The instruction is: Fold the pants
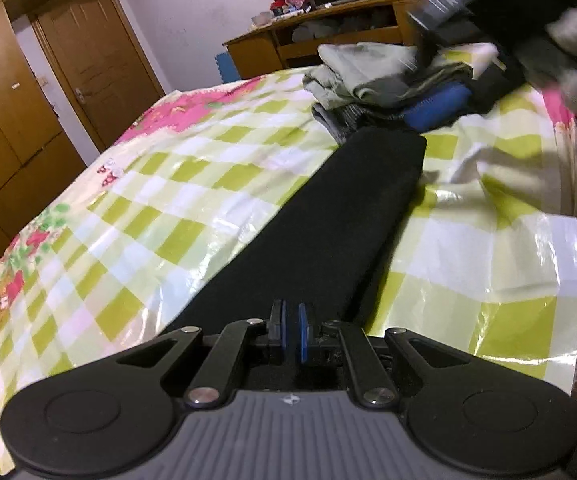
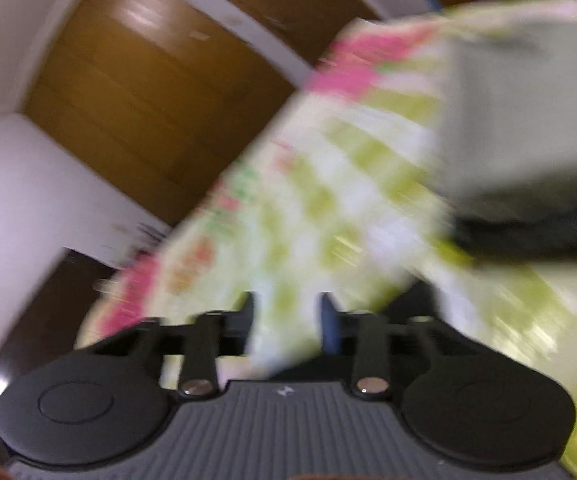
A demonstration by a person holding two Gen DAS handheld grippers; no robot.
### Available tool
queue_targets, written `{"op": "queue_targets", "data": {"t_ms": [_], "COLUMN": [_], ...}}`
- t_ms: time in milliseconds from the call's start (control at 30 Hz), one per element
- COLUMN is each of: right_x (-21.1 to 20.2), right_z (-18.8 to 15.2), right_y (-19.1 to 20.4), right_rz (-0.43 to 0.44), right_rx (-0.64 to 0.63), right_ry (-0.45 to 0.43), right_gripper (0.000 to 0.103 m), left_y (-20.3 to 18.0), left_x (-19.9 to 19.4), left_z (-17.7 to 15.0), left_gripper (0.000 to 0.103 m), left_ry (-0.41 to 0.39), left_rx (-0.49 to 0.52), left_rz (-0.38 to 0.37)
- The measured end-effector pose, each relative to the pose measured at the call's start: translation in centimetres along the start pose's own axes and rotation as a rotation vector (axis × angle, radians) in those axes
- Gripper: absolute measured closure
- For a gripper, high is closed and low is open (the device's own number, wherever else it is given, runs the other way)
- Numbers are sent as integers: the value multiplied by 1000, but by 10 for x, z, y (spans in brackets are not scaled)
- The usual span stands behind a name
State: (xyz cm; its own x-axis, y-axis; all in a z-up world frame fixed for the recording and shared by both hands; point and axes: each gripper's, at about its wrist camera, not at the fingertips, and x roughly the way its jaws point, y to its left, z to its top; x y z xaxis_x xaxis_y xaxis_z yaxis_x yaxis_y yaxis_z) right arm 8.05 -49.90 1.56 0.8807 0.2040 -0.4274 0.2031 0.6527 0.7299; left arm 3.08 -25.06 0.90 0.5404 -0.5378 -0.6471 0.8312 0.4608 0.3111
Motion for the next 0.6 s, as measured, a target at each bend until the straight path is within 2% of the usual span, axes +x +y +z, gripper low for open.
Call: {"op": "queue_targets", "data": {"t_ms": [33, 100, 333, 367, 433, 500, 600], "right_x": [-3, -9, 12, 16, 17, 13, 9], "right_z": [-10, -23, -25, -22, -21, -19, -17], "right_y": [-13, -30, -49, -51, -45, -43, -53], "right_rz": [-51, -92, -126, -123, -134, -144, -141], "right_rx": [35, 91, 115, 119, 83, 58, 136], "right_ry": [29, 46, 23, 18, 4, 10, -4], "right_gripper": [58, 58, 58, 59, 78, 78, 78], "left_y": [-1, -2, -12, -12, -12, -10, -8], "left_x": [1, 1, 4, 5, 6, 6, 6], "left_z": [-1, -1, 0, 0, -1, -1, 0], "left_gripper": [81, 81, 81, 81, 80, 80, 80], "left_ry": [4, 6, 14, 15, 14, 15, 13], "left_rx": [1, 3, 16, 17, 14, 8, -6], "left_rz": [-4, -7, -23, -24, -29, -29, -34]}}
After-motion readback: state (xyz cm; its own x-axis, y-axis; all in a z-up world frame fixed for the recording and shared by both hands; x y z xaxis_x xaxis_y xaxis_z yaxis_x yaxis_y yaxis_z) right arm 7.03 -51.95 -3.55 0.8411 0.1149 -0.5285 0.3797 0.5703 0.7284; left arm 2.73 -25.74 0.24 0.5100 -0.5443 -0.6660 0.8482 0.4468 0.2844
